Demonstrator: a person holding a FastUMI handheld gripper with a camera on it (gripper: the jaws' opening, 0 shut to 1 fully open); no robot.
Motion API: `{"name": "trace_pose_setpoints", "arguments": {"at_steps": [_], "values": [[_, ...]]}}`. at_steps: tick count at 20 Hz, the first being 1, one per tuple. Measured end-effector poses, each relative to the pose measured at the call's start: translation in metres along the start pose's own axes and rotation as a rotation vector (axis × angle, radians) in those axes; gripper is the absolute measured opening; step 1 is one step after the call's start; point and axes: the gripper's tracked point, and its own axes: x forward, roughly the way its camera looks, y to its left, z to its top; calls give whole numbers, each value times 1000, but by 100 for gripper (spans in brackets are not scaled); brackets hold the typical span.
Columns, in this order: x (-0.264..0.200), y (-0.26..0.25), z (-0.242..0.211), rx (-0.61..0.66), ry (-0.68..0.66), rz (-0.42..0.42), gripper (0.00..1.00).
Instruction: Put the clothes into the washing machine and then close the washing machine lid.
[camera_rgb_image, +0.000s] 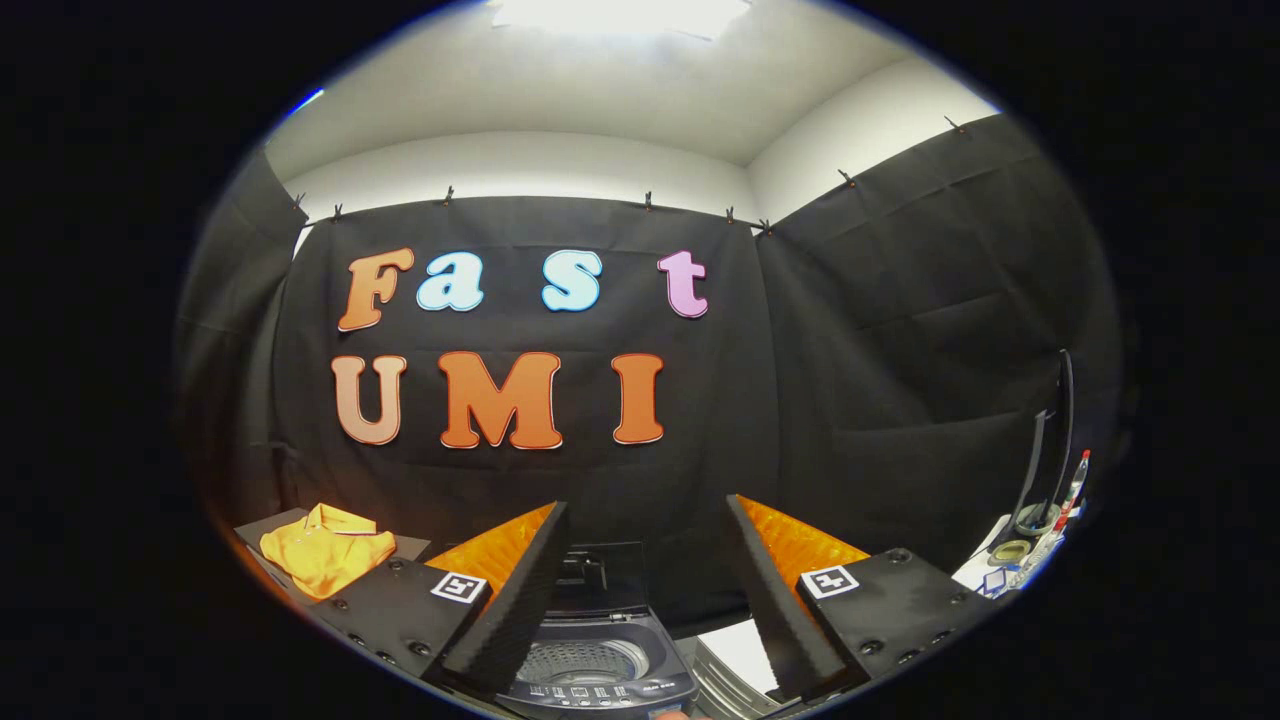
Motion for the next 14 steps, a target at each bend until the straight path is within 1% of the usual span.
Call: {"name": "trace_pose_setpoints", "arguments": {"at_steps": [3, 7, 14], "values": [[-3, 4, -2, 11, 2, 7, 98], [-3, 5, -1, -10, 5, -3, 98], [-1, 27, -1, 9, 6, 24, 98]]}}
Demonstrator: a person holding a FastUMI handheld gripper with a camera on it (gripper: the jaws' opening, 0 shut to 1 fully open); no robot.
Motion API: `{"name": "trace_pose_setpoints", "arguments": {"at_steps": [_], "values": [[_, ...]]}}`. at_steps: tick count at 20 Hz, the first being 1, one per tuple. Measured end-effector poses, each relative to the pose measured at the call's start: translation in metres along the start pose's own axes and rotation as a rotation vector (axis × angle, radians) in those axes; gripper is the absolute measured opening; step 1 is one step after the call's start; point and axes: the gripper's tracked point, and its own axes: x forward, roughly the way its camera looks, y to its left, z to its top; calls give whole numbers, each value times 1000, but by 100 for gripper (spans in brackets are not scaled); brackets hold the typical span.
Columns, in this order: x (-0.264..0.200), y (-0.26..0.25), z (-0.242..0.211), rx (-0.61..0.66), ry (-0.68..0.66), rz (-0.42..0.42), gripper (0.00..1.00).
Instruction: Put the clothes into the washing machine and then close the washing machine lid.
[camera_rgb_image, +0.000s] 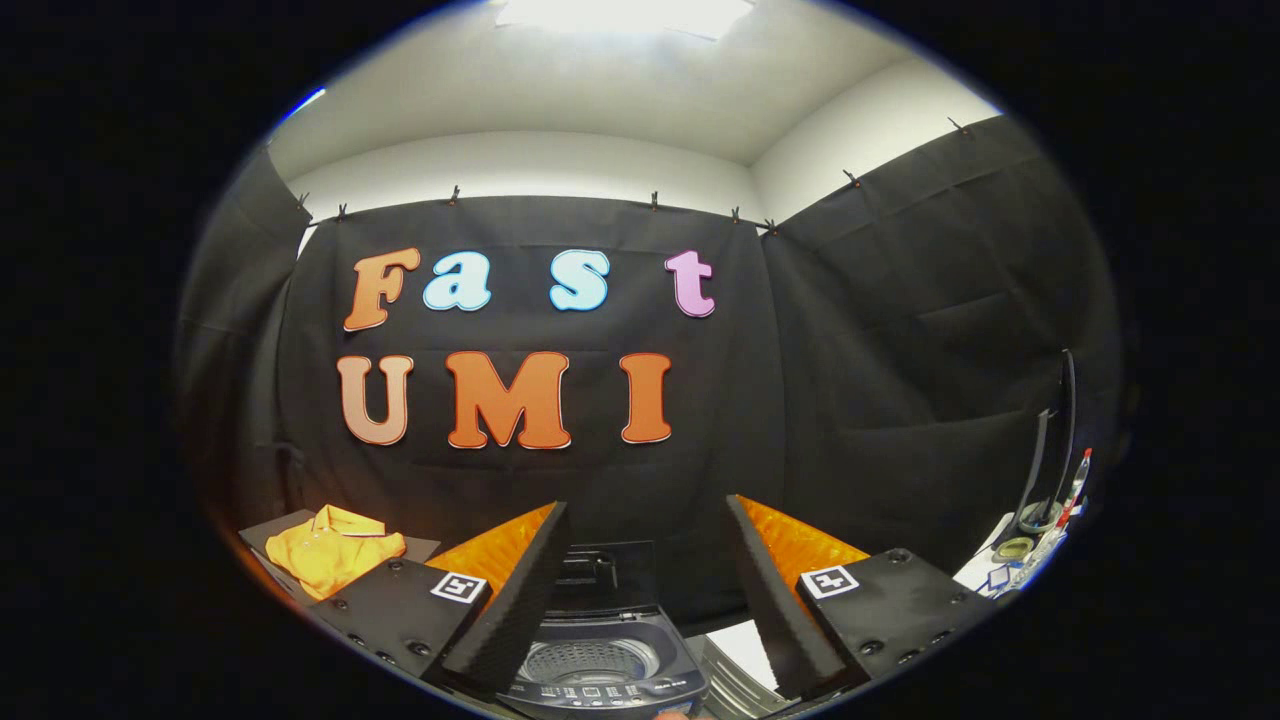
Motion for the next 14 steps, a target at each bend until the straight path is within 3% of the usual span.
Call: {"name": "trace_pose_setpoints", "arguments": {"at_steps": [7, 14], "values": [[10, 24, -3, 23, 16, 15, 98], [26, 92, 13, 45, -1, 77, 98]]}}
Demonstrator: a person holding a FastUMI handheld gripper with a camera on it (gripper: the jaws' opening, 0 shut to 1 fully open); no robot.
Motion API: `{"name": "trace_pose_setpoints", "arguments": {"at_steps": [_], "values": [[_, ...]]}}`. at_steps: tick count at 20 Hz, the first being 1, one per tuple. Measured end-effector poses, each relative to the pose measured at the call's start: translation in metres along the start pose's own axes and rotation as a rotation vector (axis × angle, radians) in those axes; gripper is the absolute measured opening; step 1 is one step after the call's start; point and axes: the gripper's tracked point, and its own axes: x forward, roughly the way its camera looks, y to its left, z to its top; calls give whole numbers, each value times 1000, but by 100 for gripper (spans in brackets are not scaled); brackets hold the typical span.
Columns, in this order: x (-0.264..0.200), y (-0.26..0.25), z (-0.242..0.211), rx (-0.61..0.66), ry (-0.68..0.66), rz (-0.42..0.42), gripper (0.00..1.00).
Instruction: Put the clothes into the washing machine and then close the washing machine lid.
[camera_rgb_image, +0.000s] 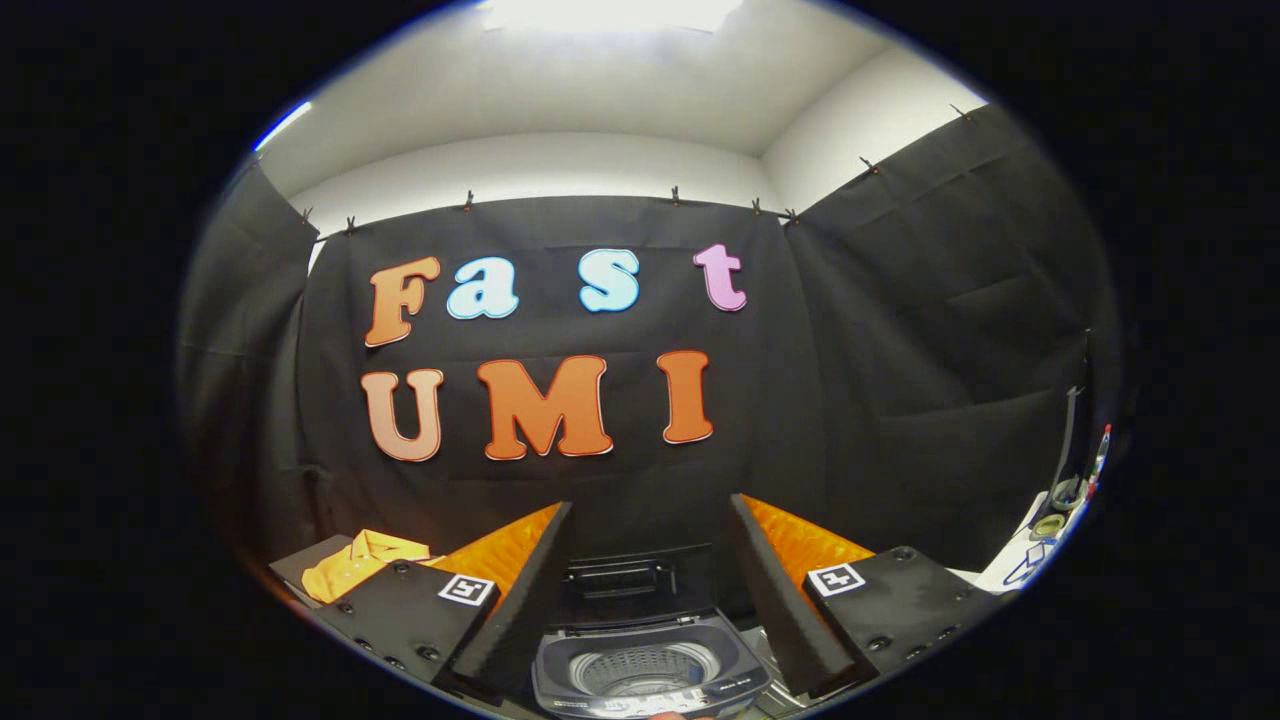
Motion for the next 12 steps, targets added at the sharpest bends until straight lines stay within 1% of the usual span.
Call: {"name": "trace_pose_setpoints", "arguments": {"at_steps": [3, 7, 10, 12], "values": [[11, 50, 2, 8, -3, 65, 98], [22, 126, -4, 61, 10, 172, 98], [32, 181, -13, 72, 36, 240, 98], [35, 224, -19, 85, 53, 300, 98]]}}
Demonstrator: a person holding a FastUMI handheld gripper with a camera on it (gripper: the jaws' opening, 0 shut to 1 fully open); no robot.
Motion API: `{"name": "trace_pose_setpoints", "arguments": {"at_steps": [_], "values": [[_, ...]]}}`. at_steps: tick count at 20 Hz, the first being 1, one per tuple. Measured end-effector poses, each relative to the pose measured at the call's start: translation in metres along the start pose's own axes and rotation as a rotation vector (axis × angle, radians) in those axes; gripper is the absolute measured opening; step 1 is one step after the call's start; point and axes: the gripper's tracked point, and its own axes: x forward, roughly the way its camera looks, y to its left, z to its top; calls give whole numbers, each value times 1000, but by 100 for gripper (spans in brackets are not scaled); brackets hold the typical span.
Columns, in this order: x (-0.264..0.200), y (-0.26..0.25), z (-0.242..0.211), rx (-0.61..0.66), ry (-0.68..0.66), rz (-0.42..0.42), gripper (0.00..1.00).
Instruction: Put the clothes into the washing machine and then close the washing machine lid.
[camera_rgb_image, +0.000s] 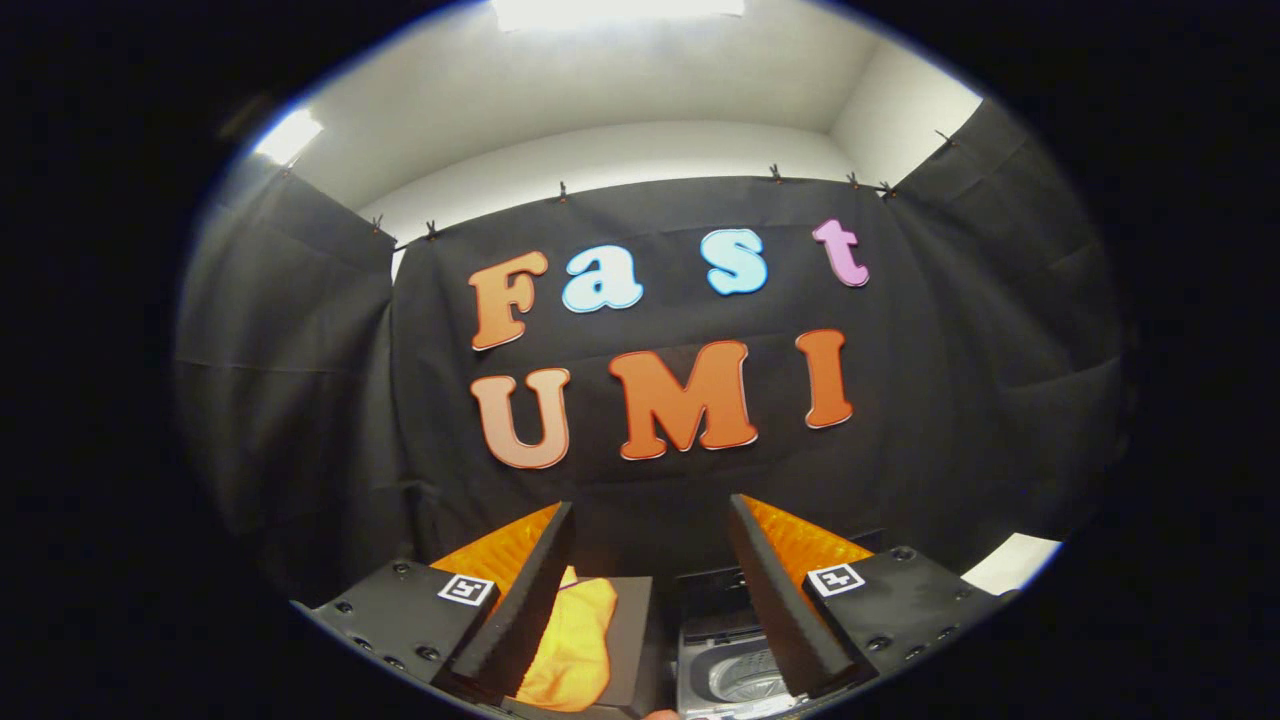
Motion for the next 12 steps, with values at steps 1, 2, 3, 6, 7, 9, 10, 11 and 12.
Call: {"name": "trace_pose_setpoints", "arguments": {"at_steps": [1, 2, 3, 6, 7, 9, 10, 11, 12], "values": [[7, 16, -6, 9, 14, 29, 98], [14, 33, -14, 22, 30, 53, 98], [22, 47, -21, 38, 44, 72, 98], [48, 82, -41, 55, 79, 103, 98], [56, 91, -51, 49, 98, 105, 98], [69, 104, -72, 28, 143, 103, 98], [76, 109, -82, 20, 164, 95, 98], [82, 116, -91, 14, 185, 97, 98], [88, 123, -101, 12, 204, 99, 98]]}}
